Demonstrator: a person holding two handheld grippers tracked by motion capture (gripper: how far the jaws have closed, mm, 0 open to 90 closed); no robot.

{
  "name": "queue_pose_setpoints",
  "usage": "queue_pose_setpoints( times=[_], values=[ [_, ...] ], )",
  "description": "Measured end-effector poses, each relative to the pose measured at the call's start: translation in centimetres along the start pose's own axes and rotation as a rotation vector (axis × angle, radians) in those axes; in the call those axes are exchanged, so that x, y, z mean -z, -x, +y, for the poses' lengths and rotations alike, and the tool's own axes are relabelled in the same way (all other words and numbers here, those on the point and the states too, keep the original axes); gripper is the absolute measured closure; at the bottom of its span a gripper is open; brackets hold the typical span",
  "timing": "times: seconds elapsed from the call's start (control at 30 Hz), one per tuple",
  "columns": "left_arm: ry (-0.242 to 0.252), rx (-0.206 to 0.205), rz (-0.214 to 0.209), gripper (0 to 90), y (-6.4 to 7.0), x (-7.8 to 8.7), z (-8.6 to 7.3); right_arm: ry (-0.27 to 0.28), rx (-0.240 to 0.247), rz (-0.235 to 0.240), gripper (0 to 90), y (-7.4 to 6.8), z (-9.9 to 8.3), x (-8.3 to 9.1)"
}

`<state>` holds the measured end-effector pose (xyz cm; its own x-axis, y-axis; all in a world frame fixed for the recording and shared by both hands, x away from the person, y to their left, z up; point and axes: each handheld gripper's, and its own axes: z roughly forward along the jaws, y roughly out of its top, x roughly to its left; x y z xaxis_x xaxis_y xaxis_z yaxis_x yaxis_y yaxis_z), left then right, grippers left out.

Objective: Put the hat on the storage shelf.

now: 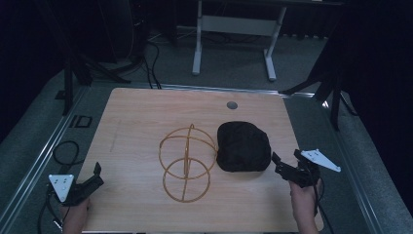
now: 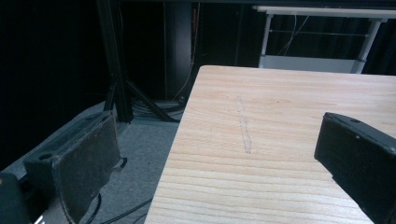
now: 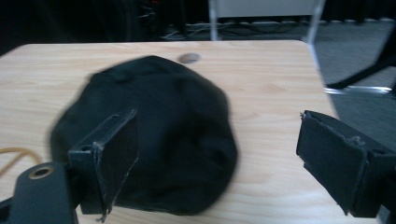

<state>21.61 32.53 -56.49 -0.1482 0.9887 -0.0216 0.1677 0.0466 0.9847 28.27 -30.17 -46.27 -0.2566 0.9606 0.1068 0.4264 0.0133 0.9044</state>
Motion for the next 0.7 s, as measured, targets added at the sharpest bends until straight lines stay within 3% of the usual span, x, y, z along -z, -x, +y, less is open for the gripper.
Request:
queue_pose_setpoints(
  times=[0.23,0.5,0.7],
  values=[
    [-0.002,0.004,-0.004,0.6,-0.1,0.0,0.0,0.019,0.059,0.031,11.3,-3.6,1.0,-1.1],
    [-0.002,0.004,-0.005,0.6,-0.1,0.0,0.0,0.006,0.087,0.048,10.6,-6.2,0.7,-3.0],
    [-0.002,0.004,-0.008,0.6,-0.1,0.0,0.0,-0.017,0.119,0.010,10.6,-8.0,0.5,-5.2]
  ],
)
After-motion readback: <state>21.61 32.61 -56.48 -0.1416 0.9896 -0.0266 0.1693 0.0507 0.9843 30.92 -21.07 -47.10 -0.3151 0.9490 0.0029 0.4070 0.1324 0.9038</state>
